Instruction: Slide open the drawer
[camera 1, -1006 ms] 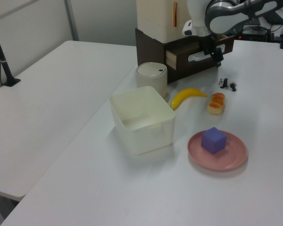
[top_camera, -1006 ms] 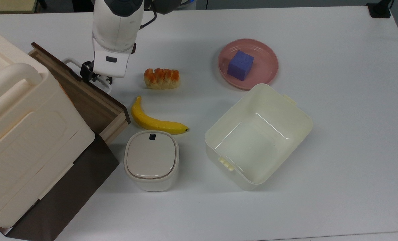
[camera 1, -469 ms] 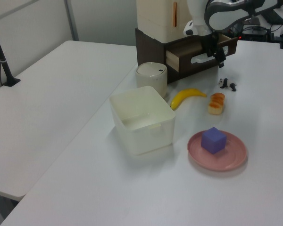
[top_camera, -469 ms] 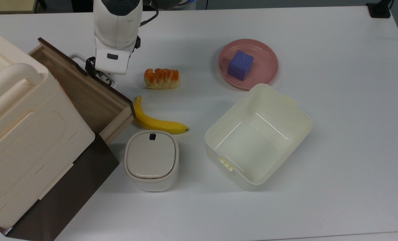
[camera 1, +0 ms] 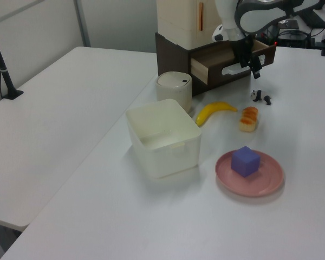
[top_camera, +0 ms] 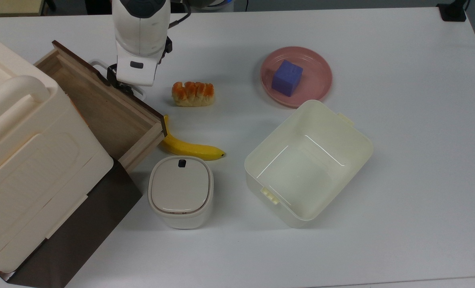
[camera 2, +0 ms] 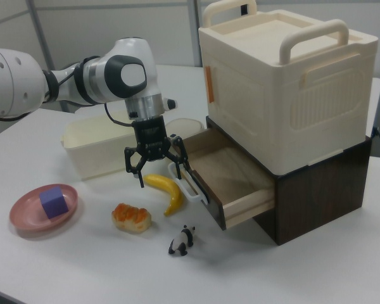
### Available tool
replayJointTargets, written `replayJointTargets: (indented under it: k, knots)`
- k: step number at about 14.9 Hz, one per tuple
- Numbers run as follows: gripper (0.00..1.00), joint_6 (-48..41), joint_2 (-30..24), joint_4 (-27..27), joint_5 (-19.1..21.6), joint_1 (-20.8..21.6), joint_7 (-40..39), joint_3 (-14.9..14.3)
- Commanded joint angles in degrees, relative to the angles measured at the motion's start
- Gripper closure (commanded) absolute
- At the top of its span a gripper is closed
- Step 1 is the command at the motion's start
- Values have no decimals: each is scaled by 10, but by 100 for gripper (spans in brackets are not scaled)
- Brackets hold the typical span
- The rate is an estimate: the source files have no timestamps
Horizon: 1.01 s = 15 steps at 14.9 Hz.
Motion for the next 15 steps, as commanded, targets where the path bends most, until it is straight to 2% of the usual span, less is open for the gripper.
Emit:
replayJointTargets:
  k: [1, 6, 9, 11, 14, 15]
  knots:
    - [0, -39, -16, -2, 34, -13, 16, 6]
    - [0, -36, -36, 33, 98, -36, 16, -10]
    - [0, -40, -52, 34, 106, -38, 28, -14]
    - [0, -36, -75, 34, 128, -40, 99, -15]
    - [0, -9, -102, 44, 185, -40, 227, -32]
    - [0, -9, -116, 44, 190, -39, 277, -33]
